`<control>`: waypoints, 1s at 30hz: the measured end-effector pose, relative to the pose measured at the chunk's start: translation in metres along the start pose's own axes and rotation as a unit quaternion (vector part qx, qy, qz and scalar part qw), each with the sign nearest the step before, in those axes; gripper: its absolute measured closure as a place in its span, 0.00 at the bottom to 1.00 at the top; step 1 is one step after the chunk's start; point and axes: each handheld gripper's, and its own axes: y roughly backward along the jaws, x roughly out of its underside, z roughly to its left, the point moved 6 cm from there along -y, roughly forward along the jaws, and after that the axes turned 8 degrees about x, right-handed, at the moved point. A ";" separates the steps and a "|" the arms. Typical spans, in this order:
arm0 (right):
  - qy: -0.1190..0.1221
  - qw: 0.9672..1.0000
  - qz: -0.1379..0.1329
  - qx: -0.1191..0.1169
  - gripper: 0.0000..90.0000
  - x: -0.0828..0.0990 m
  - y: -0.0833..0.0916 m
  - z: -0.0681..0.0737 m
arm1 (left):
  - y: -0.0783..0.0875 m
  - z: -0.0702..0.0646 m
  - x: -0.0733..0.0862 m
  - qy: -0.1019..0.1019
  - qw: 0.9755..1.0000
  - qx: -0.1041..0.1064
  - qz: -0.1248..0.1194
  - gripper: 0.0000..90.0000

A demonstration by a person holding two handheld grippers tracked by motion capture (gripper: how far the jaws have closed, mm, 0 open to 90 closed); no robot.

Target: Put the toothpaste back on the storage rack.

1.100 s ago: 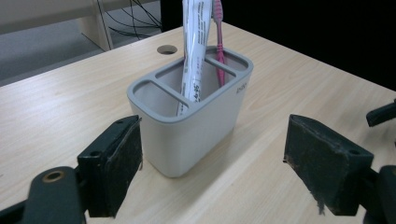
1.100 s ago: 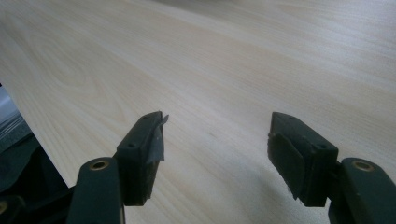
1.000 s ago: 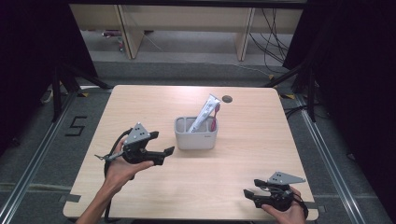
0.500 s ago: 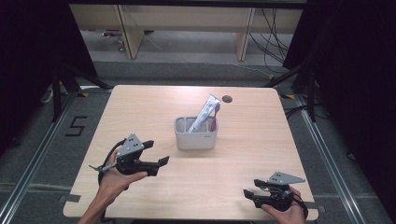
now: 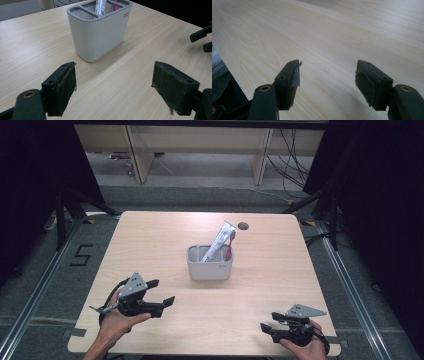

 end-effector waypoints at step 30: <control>0.018 1.000 -0.005 0.004 0.41 0.000 -0.003 -0.002 | 0.018 -0.028 0.049 0.006 1.000 0.009 0.027 0.19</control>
